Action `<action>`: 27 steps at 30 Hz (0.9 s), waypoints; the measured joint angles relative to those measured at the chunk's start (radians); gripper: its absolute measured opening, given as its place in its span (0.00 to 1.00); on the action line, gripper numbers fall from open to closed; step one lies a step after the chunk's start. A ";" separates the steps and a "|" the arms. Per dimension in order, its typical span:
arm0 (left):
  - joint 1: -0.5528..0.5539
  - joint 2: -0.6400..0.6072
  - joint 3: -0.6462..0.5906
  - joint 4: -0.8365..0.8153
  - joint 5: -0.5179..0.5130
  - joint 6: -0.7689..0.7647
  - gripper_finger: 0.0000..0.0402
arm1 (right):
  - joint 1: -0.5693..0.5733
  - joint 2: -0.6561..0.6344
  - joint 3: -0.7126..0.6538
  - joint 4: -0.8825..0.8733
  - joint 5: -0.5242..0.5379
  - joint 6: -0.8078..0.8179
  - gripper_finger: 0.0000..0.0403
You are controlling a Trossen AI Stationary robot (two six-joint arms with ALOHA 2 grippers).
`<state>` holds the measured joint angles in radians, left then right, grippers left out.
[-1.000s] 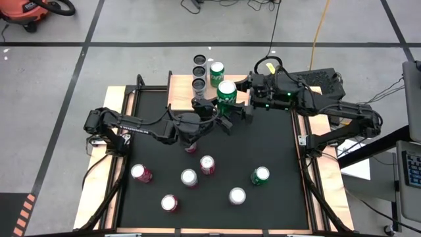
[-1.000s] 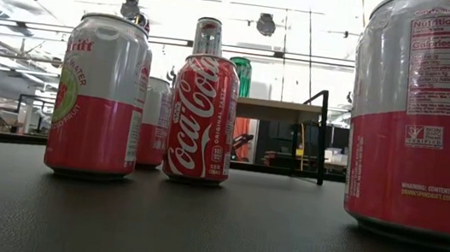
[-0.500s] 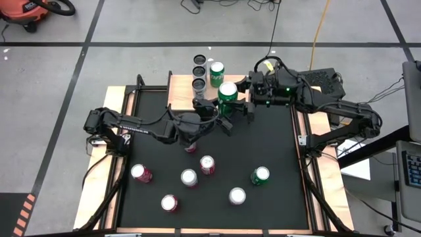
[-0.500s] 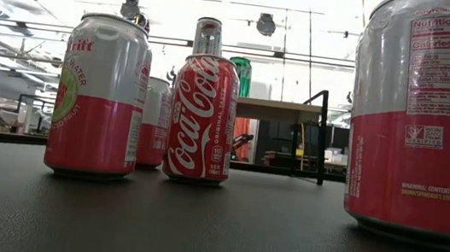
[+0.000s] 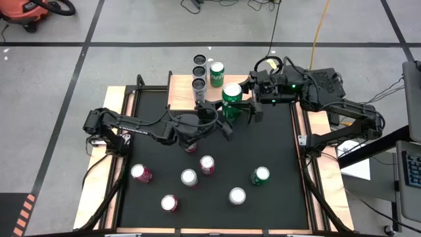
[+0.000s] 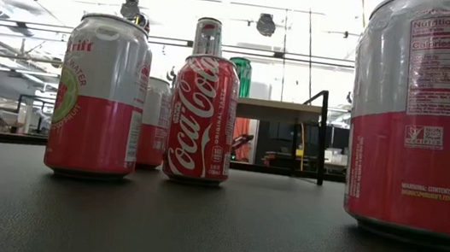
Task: Place canned beverage on shelf
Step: Put the top green soda can aligned with the other green soda can on the shelf
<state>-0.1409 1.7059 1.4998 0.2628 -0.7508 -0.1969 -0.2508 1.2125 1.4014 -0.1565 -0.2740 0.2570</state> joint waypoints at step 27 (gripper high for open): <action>0.128 -0.001 0.000 0.029 0.498 -0.006 0.93 | -0.051 -0.004 0.000 0.009 -0.157 0.080 0.69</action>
<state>-0.0131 1.7050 1.5002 0.2913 -0.2523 -0.2033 -0.3019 1.2087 1.4010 -0.1474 -0.4307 0.3368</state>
